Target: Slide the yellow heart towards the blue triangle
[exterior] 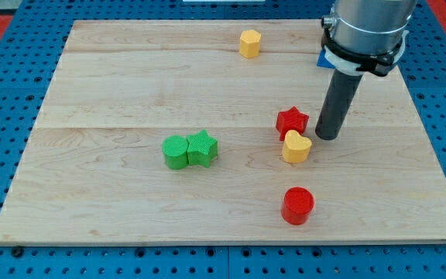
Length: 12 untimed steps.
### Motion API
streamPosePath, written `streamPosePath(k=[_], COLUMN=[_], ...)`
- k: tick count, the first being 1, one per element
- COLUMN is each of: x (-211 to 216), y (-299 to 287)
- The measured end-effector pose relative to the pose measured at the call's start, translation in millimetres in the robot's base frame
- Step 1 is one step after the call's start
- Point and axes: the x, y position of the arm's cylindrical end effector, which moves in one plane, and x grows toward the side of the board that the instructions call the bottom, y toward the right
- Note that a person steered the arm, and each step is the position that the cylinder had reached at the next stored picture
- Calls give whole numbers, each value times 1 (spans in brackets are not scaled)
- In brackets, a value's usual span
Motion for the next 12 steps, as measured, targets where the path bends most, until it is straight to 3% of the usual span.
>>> streamPosePath(k=[2, 4, 6, 8, 9, 11, 12], x=[-17, -16, 49, 50, 50, -66, -18], y=[-152, 7, 32, -81, -81, -70, -36])
